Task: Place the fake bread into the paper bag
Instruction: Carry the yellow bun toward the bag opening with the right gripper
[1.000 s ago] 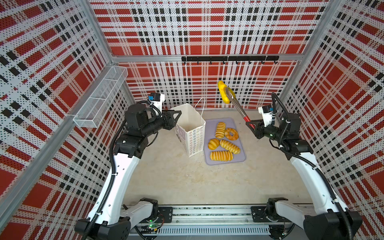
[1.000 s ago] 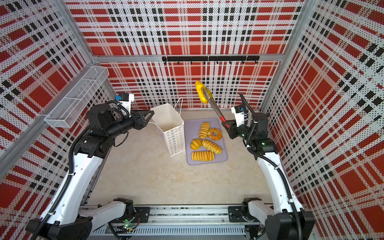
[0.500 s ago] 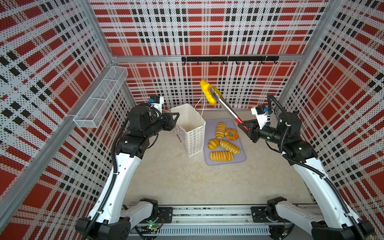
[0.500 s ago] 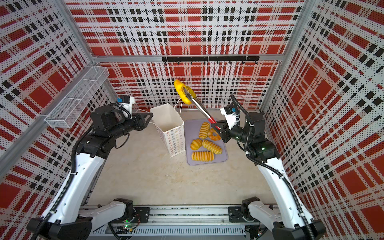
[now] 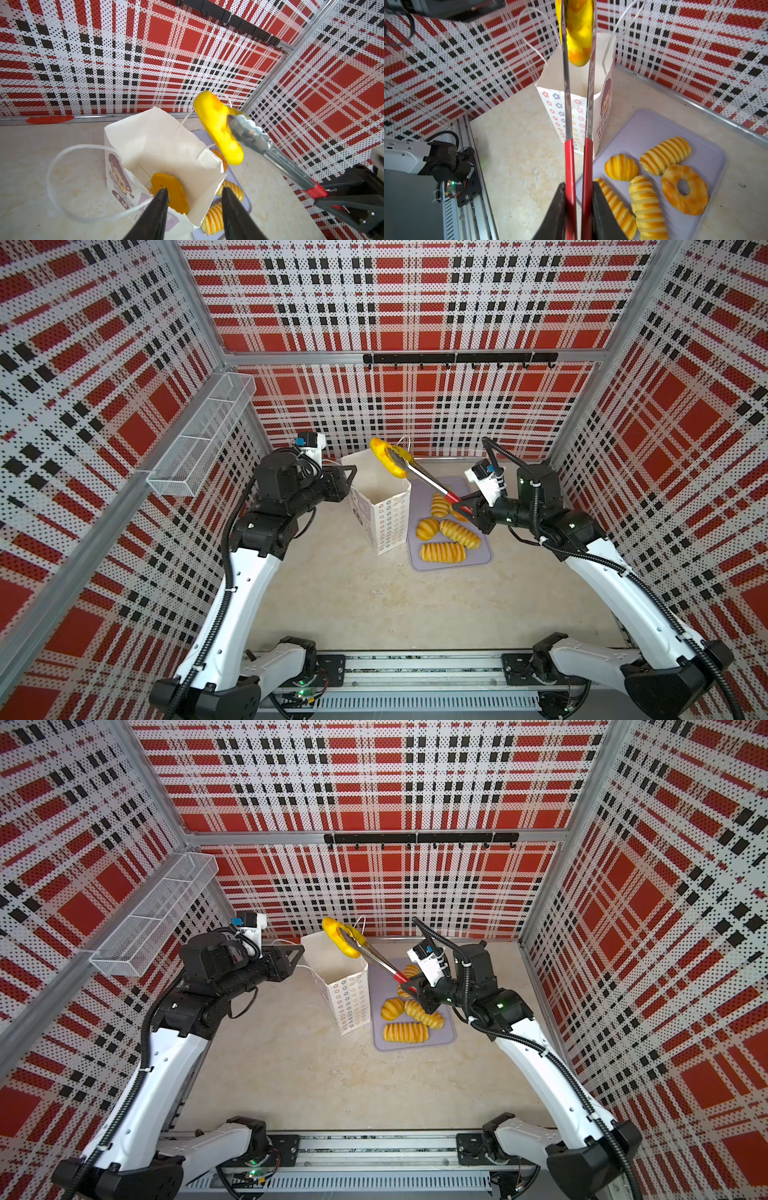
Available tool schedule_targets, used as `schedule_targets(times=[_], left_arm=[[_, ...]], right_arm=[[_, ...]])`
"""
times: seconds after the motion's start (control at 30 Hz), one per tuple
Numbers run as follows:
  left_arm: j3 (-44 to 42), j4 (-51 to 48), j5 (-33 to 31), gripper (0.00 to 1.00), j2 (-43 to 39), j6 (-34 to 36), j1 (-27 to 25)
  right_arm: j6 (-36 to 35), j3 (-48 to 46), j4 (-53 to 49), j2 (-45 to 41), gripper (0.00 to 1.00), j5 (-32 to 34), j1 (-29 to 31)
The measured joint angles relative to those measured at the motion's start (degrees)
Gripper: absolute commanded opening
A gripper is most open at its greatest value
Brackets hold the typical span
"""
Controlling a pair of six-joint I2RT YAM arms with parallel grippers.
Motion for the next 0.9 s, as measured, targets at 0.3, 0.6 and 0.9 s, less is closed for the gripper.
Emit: schedule_targets(times=[0.3, 0.6, 0.9], left_arm=[[-0.5, -0.3, 0.0, 0.46, 0.0, 0.0, 0.0], [-0.5, -0.3, 0.0, 0.46, 0.0, 0.0, 0.0], [-0.5, -0.3, 0.0, 0.46, 0.0, -0.2, 0.0]], right_arm=[[-1.2, 1.9, -2.8, 2.6, 0.21, 4.0, 2.9], [-1.7, 1.9, -3.1, 3.6, 0.22, 5.9, 3.8], [-2.0, 1.9, -4.1, 4.6, 0.26, 7.7, 5.0]])
